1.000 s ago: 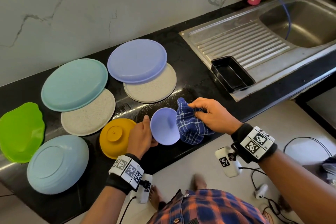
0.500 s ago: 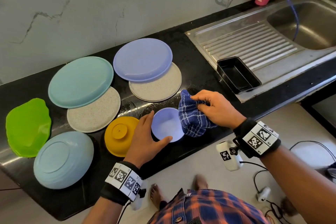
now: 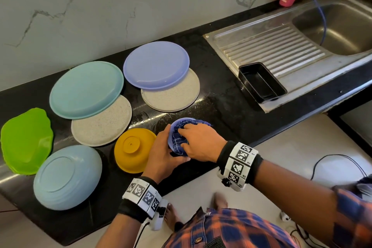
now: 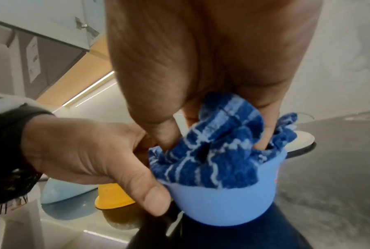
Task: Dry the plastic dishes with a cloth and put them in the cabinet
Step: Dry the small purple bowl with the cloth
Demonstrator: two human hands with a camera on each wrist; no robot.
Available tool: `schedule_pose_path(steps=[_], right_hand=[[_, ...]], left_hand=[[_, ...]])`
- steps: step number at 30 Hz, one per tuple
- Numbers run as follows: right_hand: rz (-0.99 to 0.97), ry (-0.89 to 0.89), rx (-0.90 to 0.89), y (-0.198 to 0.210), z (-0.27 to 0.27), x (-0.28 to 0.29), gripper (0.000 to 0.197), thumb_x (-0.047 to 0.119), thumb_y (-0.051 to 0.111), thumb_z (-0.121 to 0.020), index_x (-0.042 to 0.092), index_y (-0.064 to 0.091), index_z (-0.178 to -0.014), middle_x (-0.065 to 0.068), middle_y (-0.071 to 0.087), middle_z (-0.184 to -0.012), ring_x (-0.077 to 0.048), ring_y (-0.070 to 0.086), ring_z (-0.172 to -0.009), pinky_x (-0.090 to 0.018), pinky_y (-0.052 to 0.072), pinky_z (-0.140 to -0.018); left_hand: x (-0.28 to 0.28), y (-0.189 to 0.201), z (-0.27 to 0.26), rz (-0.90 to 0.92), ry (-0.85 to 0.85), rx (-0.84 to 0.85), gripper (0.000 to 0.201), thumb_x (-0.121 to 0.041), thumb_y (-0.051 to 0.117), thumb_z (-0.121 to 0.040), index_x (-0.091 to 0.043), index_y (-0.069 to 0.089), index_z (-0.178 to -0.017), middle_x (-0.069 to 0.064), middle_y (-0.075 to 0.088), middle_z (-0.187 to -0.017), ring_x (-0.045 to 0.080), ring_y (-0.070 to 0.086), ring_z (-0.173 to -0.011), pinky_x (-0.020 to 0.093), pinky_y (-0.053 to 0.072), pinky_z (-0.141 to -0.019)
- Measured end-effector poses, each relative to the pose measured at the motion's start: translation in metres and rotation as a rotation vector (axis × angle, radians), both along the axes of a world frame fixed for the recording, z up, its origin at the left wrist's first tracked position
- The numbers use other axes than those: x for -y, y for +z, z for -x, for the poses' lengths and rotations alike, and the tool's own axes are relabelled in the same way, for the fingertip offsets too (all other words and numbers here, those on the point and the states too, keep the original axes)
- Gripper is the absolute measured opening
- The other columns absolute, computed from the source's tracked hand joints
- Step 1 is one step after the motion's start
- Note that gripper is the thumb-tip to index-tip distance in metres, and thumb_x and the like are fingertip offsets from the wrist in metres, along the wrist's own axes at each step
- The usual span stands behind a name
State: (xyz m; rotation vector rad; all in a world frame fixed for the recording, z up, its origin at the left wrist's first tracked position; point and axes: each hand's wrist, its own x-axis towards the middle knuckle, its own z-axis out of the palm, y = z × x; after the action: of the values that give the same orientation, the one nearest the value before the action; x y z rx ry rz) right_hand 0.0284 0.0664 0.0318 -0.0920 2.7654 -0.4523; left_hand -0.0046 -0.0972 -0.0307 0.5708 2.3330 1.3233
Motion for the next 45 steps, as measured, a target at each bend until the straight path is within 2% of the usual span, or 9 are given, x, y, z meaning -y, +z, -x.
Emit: schedule_pose_path(steps=[7,11,14,17,21,27,35,40,45], right_hand=[[0.057,0.037,0.175,0.007,0.009,0.001,0.051,0.024,0.052,-0.095,0.019,0.047,-0.145,-0.005,0.056,-0.139,-0.028,0.054,-0.122,-0.037,0.043,-0.1],[0.114,0.051,0.288,0.011,0.015,-0.007,0.056,0.017,0.054,-0.093,0.027,0.045,-0.147,-0.002,0.052,-0.146,-0.026,0.048,-0.13,-0.039,0.041,-0.108],[0.156,0.095,0.386,0.021,0.021,-0.013,0.055,0.009,0.046,-0.094,0.029,0.049,-0.145,0.0,0.049,-0.149,-0.024,0.047,-0.132,-0.036,0.038,-0.11],[0.198,0.121,0.457,0.032,0.028,-0.018,0.058,0.001,0.039,-0.093,0.029,0.055,-0.141,0.004,0.049,-0.149,-0.018,0.048,-0.126,-0.02,0.036,-0.097],[0.361,0.062,0.506,0.036,0.032,-0.021,0.05,0.003,0.048,-0.092,0.022,0.062,-0.136,0.004,0.056,-0.142,-0.01,0.053,-0.108,-0.01,0.039,-0.08],[0.018,0.296,0.354,0.022,0.012,-0.02,0.084,0.042,0.074,-0.08,0.023,0.036,-0.152,0.002,0.042,-0.152,-0.019,0.041,-0.136,-0.039,0.034,-0.115],[0.093,0.2,0.289,0.024,0.022,-0.015,0.034,0.015,0.054,-0.085,0.022,0.07,-0.115,-0.006,0.071,-0.1,-0.019,0.058,-0.076,-0.031,0.05,-0.074],[0.48,-0.05,0.333,0.036,0.026,-0.027,0.027,0.011,0.054,-0.064,-0.011,0.061,-0.079,-0.015,0.047,-0.064,-0.02,0.039,-0.056,-0.036,0.034,-0.06],[0.435,-0.298,0.123,0.061,0.017,-0.044,0.025,0.003,0.056,-0.07,0.016,0.047,-0.05,0.006,0.044,-0.05,-0.016,0.04,-0.051,-0.033,0.033,-0.056]], left_hand=[[0.003,-0.003,0.005,-0.033,-0.046,0.017,0.104,-0.032,0.095,-0.057,-0.033,0.039,-0.145,-0.008,0.055,-0.132,0.009,0.054,-0.121,0.034,0.048,-0.102],[0.001,-0.005,0.004,-0.073,0.025,0.032,0.094,-0.01,0.091,-0.067,-0.013,0.041,-0.147,0.002,0.058,-0.127,-0.013,0.056,-0.106,0.006,0.047,-0.083],[0.001,-0.009,0.004,-0.068,0.031,0.02,0.094,-0.021,0.091,-0.069,-0.015,0.04,-0.148,0.001,0.06,-0.126,0.004,0.06,-0.111,0.018,0.051,-0.088],[0.001,-0.014,0.002,-0.06,0.034,0.007,0.086,-0.041,0.085,-0.071,-0.019,0.045,-0.143,-0.001,0.063,-0.118,0.015,0.064,-0.107,0.041,0.056,-0.088],[0.002,-0.02,0.002,-0.029,0.04,-0.031,0.086,-0.04,0.085,-0.071,-0.023,0.044,-0.144,-0.004,0.064,-0.116,0.013,0.064,-0.106,0.042,0.056,-0.087],[0.004,-0.023,0.003,-0.034,0.041,-0.028,0.094,-0.034,0.089,-0.069,-0.025,0.04,-0.149,-0.004,0.064,-0.12,0.011,0.063,-0.109,0.041,0.055,-0.091],[-0.001,-0.02,0.003,-0.021,0.046,-0.025,0.092,-0.029,0.086,-0.076,-0.021,0.034,-0.152,-0.002,0.061,-0.117,0.012,0.061,-0.105,0.037,0.054,-0.089],[-0.001,-0.02,0.006,-0.005,0.013,-0.002,0.084,-0.046,0.08,-0.072,-0.028,0.041,-0.145,-0.008,0.063,-0.116,0.012,0.063,-0.105,0.044,0.055,-0.087],[-0.004,-0.003,0.002,-0.134,0.035,0.088,0.062,-0.063,0.068,-0.079,-0.035,0.053,-0.133,-0.005,0.067,-0.121,0.017,0.063,-0.113,0.052,0.052,-0.094]])
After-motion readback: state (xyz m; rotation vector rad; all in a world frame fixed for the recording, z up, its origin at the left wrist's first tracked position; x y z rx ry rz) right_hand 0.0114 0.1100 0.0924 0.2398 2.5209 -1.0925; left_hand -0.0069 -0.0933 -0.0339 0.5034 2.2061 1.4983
